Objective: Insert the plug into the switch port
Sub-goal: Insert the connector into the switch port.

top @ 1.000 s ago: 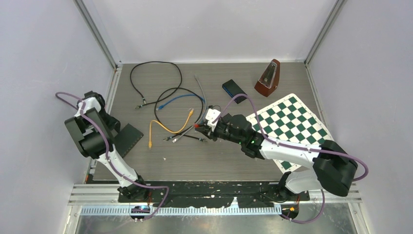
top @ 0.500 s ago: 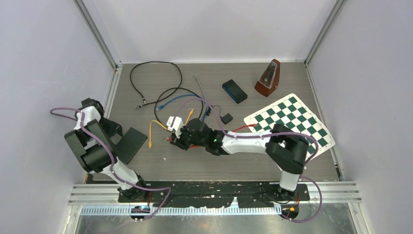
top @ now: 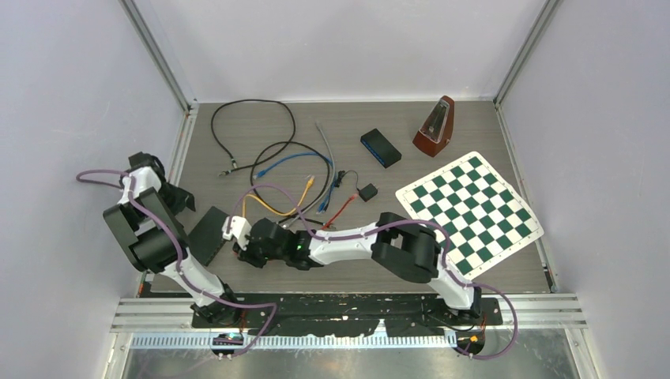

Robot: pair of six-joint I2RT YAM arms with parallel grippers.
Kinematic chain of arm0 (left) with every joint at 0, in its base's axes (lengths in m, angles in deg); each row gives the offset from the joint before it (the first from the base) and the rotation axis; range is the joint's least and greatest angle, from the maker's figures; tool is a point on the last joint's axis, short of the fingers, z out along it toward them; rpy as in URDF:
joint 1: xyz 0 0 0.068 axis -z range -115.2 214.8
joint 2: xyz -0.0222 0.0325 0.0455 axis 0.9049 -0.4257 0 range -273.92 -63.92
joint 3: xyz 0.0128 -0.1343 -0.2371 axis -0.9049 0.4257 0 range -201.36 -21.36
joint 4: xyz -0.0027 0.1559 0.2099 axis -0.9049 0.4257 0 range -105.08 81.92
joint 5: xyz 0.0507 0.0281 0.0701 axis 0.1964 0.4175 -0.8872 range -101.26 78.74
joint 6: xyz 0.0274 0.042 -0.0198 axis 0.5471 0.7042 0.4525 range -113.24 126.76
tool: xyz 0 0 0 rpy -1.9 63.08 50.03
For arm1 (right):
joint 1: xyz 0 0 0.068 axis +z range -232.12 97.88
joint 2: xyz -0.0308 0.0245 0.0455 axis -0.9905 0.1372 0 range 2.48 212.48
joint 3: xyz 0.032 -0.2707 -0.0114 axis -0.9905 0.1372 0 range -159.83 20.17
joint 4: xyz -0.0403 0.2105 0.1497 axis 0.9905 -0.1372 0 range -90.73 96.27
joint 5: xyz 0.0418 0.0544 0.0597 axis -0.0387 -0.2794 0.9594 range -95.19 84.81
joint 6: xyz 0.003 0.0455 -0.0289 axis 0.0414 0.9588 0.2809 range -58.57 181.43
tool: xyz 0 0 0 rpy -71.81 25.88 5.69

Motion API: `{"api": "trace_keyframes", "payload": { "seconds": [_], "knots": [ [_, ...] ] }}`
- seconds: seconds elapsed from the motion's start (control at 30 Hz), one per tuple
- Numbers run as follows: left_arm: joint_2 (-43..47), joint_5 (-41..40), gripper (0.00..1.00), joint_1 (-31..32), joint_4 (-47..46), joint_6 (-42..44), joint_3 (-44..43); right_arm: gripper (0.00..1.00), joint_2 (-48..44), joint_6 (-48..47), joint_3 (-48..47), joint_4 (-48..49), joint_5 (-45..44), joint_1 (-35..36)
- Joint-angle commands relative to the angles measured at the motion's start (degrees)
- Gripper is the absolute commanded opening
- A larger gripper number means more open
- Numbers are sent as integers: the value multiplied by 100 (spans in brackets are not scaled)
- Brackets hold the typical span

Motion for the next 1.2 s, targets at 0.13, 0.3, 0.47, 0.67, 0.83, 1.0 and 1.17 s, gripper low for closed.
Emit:
{"api": "trace_keyframes", "payload": {
  "seconds": [0.13,0.3,0.47,0.67,0.83,1.0,1.17],
  "knots": [
    [-282,43,59,-42,20,285,-266,5,909,739,-1271,-195,-88,-41],
    [-356,310,58,-43,97,321,-254,5,1281,880,-1713,-719,-656,-134],
    [-290,643,55,-28,-67,343,27,5,1354,902,-1788,-988,-898,-429],
    [-140,949,54,-21,-151,410,226,5,1406,624,-1904,-1158,-873,-595],
    [-87,1199,52,-25,-150,448,413,5,1514,449,-2214,-1427,-772,-599],
    [-16,1256,52,-23,-150,444,528,5,1608,278,-2438,-1881,-753,-583],
    [23,1336,52,-25,-107,446,520,5,1456,177,-2403,-2195,-719,-515]
  ]
}}
